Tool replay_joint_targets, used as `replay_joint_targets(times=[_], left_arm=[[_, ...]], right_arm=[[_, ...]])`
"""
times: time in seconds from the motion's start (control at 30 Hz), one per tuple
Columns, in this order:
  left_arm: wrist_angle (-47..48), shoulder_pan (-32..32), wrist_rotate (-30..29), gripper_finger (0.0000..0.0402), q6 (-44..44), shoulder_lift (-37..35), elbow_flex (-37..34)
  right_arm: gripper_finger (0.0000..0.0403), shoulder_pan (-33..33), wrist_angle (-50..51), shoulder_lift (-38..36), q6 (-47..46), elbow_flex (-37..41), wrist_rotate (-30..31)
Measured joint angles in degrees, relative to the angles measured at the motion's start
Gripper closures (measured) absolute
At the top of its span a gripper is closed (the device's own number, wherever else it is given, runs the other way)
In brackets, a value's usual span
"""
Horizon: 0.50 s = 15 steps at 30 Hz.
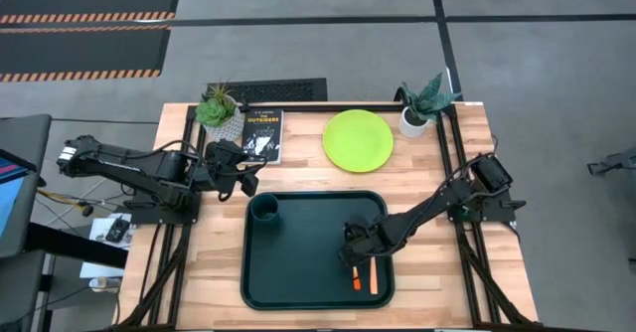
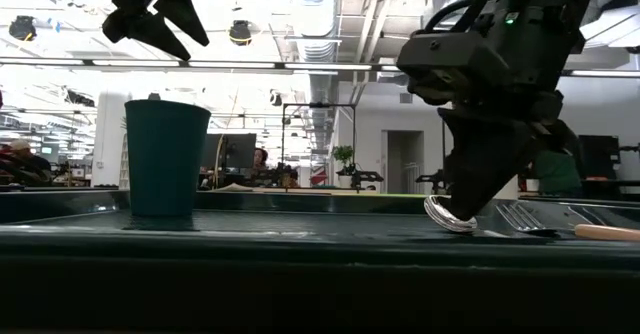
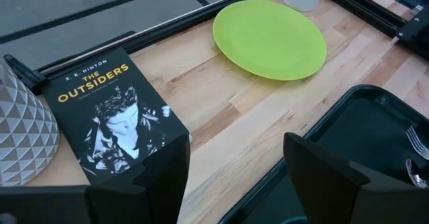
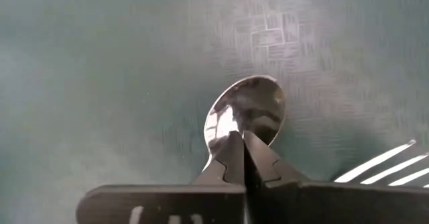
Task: Pick and place plate/cup/fork/spoon on tray
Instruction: Adjust the silverware in the black tray
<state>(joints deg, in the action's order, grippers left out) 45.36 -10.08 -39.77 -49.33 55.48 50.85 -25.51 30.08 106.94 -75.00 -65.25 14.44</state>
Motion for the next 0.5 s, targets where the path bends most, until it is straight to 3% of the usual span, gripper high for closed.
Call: replay_joint_targets(times=[0.5], left_arm=[[0.2,0.0,-0.4,0.0173,0.1,0.0,0.0]], right_arm=[[0.0395,-0.8,4.5,0.0,-1.5,0.0,0.3]])
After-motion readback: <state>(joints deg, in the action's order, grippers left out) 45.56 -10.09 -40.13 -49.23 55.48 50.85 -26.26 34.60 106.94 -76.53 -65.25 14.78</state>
